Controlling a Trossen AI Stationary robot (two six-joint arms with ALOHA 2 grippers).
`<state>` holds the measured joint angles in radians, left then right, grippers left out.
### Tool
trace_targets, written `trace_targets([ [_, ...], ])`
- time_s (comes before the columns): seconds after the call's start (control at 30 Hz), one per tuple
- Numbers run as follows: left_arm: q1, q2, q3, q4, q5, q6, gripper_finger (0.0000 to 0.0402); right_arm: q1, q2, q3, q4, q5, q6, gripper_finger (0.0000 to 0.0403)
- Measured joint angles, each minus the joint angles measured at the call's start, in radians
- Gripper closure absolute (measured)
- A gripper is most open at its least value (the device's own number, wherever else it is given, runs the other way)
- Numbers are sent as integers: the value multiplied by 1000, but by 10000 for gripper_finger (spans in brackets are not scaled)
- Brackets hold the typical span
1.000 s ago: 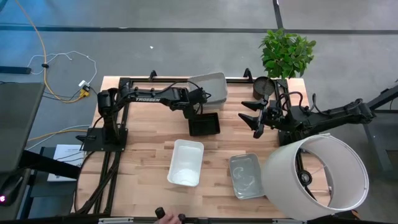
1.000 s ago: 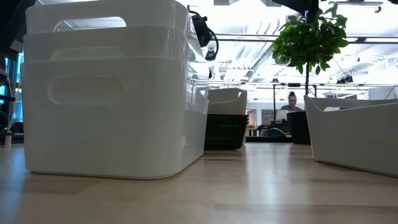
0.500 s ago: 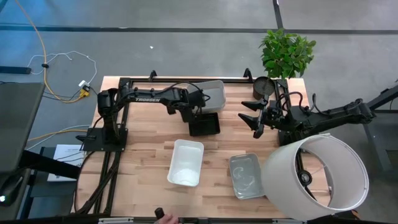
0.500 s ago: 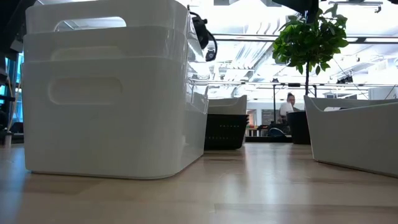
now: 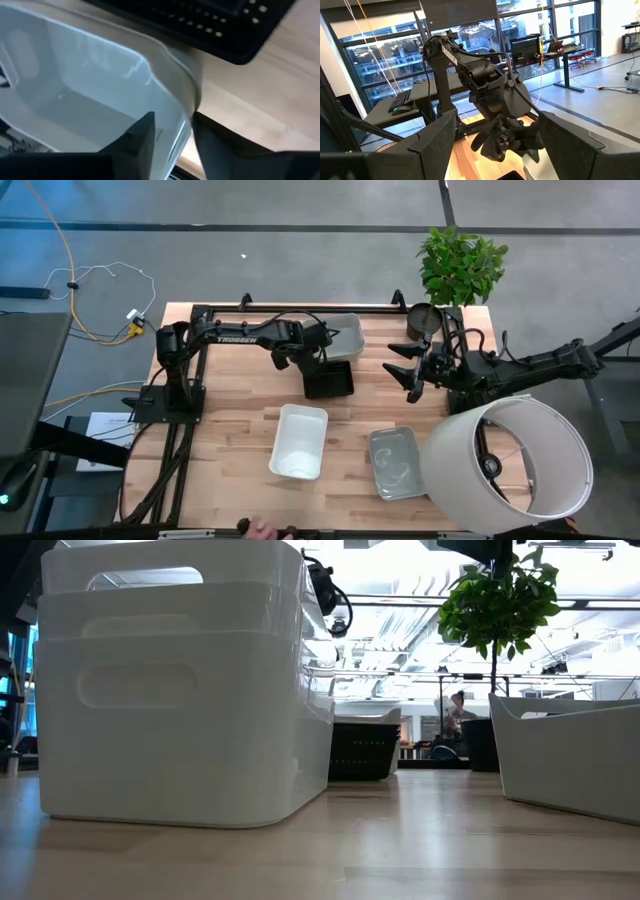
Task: Stack baskets by color
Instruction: Stack the middle gray bin on top of the top gray bin, then stack the bottom gray bin on top of the gray bin
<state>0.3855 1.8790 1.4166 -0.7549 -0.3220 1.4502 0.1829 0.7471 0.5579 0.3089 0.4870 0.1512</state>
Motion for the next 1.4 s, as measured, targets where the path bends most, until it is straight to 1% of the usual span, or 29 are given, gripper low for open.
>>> trace_targets([
  [0.17,-8,0,0,21,-33,-86,232,0,0,0,-11,-11,2,133],
  [0.33,-14,-6,-1,15,-60,-180,199,0,0,0,-11,-29,5,133],
  [0.57,-13,-88,-2,18,-51,-253,171,0,0,0,-10,-30,5,133],
  [0.7,-18,-165,-2,18,-48,-349,165,0,0,0,-4,-32,33,133],
  [0.8,-19,-244,-2,17,-23,-494,166,0,0,0,-2,-39,55,133],
  [0.9,-19,-343,-2,19,73,-733,167,0,0,0,-1,-51,51,133],
  [1.07,-17,-510,-2,20,348,-1209,167,0,0,0,5,-52,54,133],
  [1.13,-24,-574,-11,27,461,-1342,167,0,0,0,4,-57,63,133],
  [1.17,-31,-606,-25,28,500,-1387,167,0,0,0,4,-66,67,133],
  [1.2,-41,-637,-45,36,524,-1422,167,0,0,0,4,-75,67,133],
  [1.27,-73,-701,-102,63,525,-1479,167,0,0,0,4,-78,67,133],
  [1.33,-108,-770,-185,129,505,-1526,167,0,0,0,3,-78,60,133],
  [1.4,-145,-844,-287,226,458,-1590,167,0,0,0,3,-78,49,133],
])
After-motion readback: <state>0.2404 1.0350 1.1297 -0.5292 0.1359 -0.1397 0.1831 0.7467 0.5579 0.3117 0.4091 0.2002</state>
